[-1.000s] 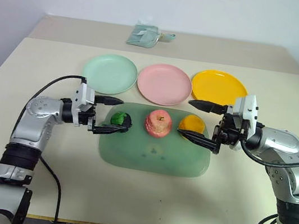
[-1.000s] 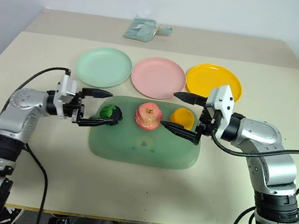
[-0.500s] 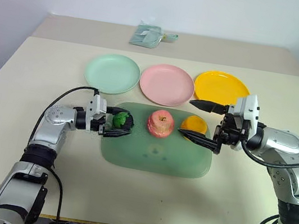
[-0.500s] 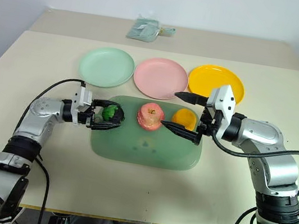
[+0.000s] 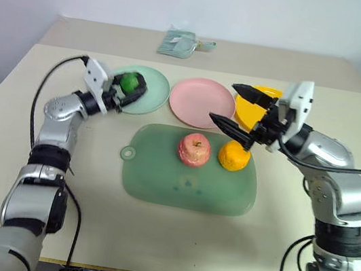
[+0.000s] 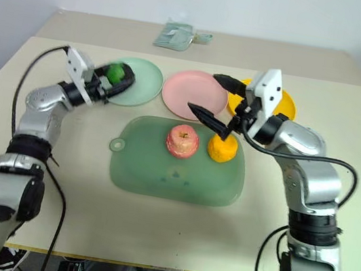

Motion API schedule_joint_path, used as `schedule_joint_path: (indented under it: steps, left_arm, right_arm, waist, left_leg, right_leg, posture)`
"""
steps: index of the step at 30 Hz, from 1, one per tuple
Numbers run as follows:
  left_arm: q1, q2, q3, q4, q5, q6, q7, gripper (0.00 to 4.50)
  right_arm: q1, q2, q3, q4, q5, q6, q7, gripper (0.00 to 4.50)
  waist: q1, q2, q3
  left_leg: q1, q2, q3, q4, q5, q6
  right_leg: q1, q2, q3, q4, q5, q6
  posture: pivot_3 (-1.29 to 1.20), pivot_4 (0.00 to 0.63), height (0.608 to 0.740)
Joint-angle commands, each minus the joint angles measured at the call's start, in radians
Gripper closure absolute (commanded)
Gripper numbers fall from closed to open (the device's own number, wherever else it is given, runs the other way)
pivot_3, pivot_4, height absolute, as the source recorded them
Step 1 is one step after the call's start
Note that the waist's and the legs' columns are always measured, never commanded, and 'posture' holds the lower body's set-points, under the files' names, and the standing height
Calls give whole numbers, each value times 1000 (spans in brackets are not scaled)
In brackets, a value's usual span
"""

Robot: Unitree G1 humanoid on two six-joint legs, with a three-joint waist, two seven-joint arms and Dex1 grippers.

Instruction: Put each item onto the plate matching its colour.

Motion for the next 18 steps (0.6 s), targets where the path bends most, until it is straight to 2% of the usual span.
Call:
schedule_joint_path:
  steps: [1,5,10,15,18]
  left_arm:
    - [-87,-19,37,133,22,-22,152,1732]
    - [-146,-50,44,260,49,-31,274,1732]
    - [-166,-69,62,309,34,-29,289,1732]
    - [-163,-57,49,299,58,-72,273,29]
    - [-162,-35,15,244,83,-105,205,29]
  right_arm:
    - [-34,56,27,42,-84,-69,-85,0]
    - [-58,103,50,63,-111,-82,-109,0]
    - [-44,104,66,51,-120,-91,-86,0]
    - [-29,86,57,36,-114,-81,-67,0]
    - [-18,65,62,25,-101,-65,-32,0]
  waist:
    - [0,0,0]
    - [-2,0,0]
    - [-4,0,0]
    - [-5,0,0]
    - [-4,0,0]
  left_leg:
    - [0,0,0,0,0,0]
    - [-2,0,1,0,0,0]
    - [-2,0,1,0,0,0]
    - [-2,0,1,0,0,0]
    - [-2,0,1,0,0,0]
  right_leg:
    - [0,0,0,0,0,0]
    - [-3,0,0,1,0,0]
    - [-4,1,0,2,0,0]
    - [-4,1,0,2,0,0]
    - [-4,1,0,2,0,0]
  posture:
    - [0,150,729]
    - [0,150,729]
    - [0,150,729]
    - [0,150,729]
    - [0,150,729]
